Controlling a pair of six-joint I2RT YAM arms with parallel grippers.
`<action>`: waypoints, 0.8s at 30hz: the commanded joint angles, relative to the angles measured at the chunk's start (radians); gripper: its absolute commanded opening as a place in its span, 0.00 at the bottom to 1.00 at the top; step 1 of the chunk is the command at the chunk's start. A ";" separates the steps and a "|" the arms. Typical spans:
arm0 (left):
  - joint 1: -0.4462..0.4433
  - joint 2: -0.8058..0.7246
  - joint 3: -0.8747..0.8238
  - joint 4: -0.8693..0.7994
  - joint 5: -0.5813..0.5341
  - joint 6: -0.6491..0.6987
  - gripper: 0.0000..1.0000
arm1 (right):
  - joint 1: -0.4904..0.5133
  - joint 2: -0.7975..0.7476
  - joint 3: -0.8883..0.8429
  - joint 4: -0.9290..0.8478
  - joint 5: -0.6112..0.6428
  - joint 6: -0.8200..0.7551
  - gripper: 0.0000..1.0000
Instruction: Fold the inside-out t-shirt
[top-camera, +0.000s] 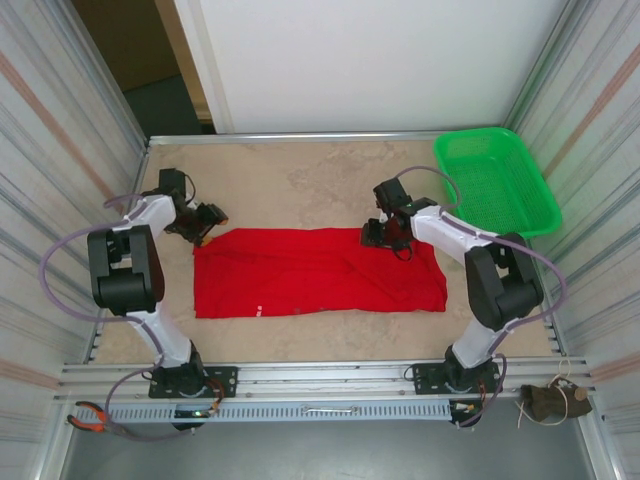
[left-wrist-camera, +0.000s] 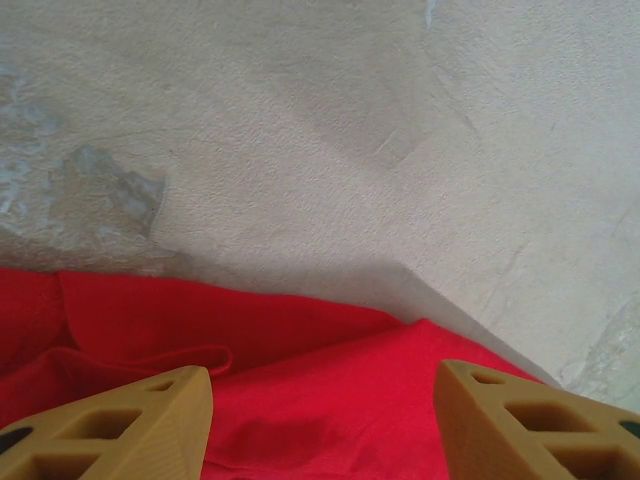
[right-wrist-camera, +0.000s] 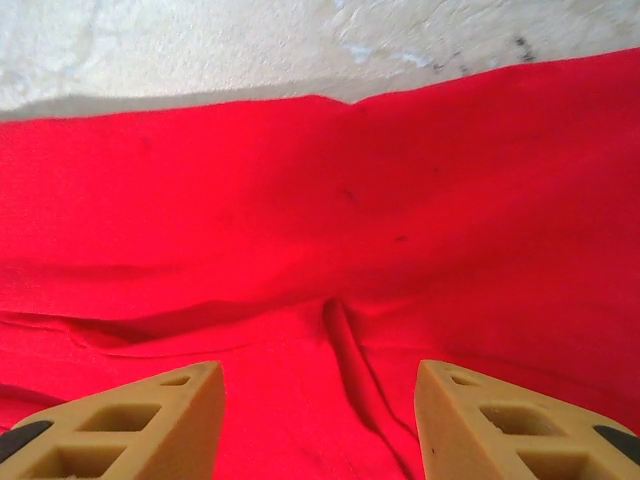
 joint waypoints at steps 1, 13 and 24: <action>0.004 -0.012 -0.006 -0.011 -0.011 0.020 0.61 | 0.005 0.026 0.029 0.024 -0.017 -0.042 0.52; 0.001 -0.030 -0.015 -0.001 -0.011 0.005 0.61 | 0.005 0.074 0.013 0.059 -0.089 -0.053 0.15; 0.001 -0.072 -0.014 -0.007 -0.002 0.005 0.61 | 0.083 -0.175 -0.066 -0.016 -0.086 -0.020 0.00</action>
